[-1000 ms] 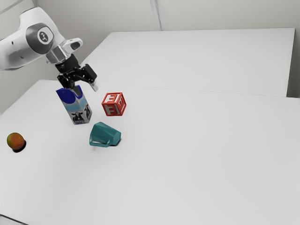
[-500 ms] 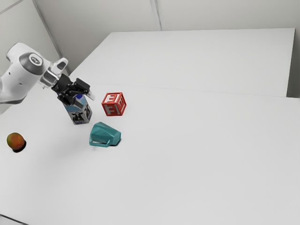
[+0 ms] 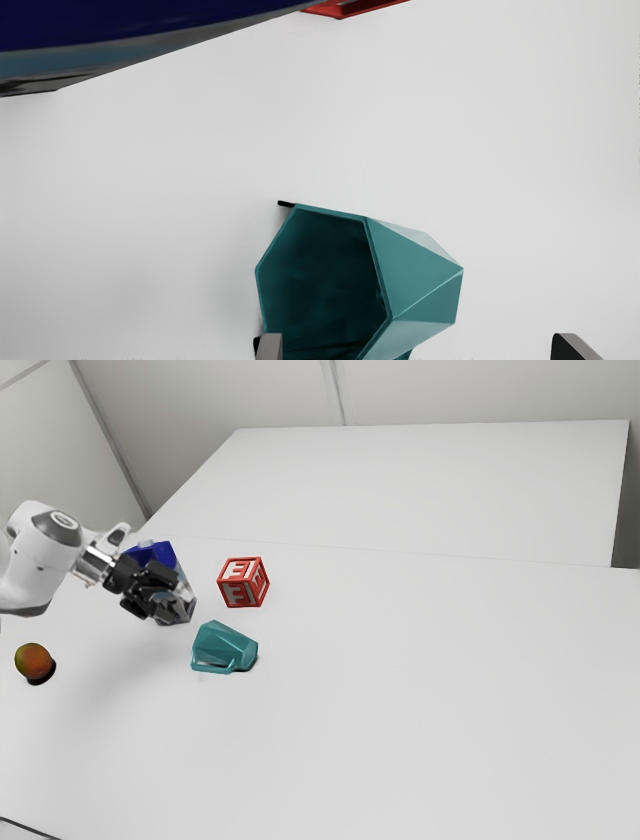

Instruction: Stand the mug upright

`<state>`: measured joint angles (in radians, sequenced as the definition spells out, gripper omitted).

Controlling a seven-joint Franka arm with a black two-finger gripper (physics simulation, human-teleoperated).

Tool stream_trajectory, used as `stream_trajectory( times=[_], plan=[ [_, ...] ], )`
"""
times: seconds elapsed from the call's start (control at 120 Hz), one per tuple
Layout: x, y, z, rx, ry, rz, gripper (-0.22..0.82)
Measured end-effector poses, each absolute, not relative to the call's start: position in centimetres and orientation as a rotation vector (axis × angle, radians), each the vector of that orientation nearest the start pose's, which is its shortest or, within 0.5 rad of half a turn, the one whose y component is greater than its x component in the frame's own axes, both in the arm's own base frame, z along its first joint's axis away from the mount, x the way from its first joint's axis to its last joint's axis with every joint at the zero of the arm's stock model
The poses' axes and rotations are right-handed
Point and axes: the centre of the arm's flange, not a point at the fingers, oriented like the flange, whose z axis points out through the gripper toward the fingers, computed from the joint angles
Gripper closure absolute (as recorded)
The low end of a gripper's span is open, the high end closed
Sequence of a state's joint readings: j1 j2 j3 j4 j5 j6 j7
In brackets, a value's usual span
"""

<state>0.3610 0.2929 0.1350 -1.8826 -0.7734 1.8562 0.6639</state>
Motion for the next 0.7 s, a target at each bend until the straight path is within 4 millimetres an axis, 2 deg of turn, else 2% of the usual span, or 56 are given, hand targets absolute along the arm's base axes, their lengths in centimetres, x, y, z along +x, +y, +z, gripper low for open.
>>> stream_trajectory(
  times=[0.167,0.4,0.7],
  plan=[
    [55.1,23.8,32.9,2.388,0.205,0.108,0.02],
    [55.8,24.4,31.8,2.363,0.178,0.108,0.02],
    [56.2,24.2,29.4,2.264,0.174,0.163,0.02]
  ],
)
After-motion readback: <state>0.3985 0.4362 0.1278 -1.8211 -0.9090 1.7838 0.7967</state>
